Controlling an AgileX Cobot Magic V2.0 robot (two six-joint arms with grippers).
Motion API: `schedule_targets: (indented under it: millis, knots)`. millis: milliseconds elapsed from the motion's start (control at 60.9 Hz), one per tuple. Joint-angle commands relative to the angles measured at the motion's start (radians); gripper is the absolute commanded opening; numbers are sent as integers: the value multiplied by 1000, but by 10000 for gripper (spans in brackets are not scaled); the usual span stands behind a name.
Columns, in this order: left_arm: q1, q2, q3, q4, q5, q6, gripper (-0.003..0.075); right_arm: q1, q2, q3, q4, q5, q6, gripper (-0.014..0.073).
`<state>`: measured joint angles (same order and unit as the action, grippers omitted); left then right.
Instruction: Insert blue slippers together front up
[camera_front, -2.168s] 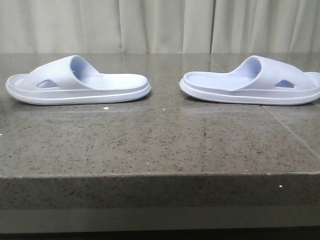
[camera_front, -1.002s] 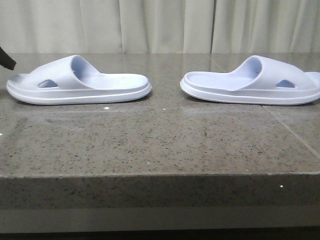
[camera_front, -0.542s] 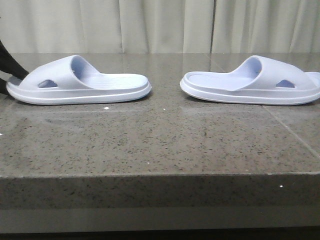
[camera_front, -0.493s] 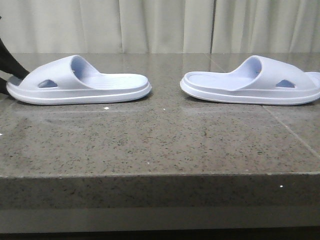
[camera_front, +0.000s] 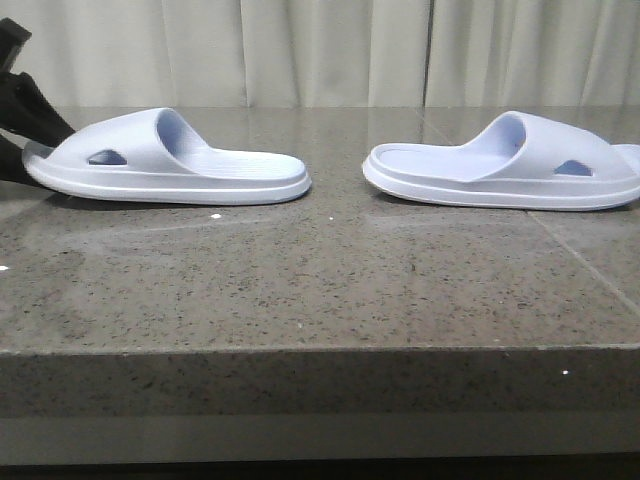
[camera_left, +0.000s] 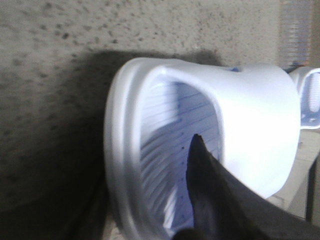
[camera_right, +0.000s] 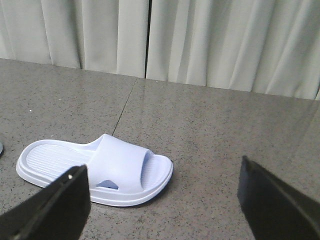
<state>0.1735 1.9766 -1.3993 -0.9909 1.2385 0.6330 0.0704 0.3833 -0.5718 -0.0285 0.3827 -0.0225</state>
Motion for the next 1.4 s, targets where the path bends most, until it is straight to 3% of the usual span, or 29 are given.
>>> schedule_targets:
  millis: [0, 115, 263, 575, 986, 1380]
  knots:
    - [-20, -5, -2, 57, 5, 4, 308, -5, 18, -37, -10, -83, -6, 624]
    - [-19, -5, -2, 7, 33, 4, 214, -5, 18, -37, -10, -83, -6, 624]
    - [-16, -5, -2, -42, 51, 4, -18, -5, 18, -37, -10, -83, -6, 624]
    - [-16, -82, -2, -160, 51, 1, -19, -5, 18, -37, -10, -83, -6, 624]
    - [-6, -308, -2, -221, 51, -10, -19, -5, 18, -37, -10, -83, -6, 624]
    - [-3, -379, -2, -276, 51, -33, -19, -5, 18, -37, -10, -83, -6, 624]
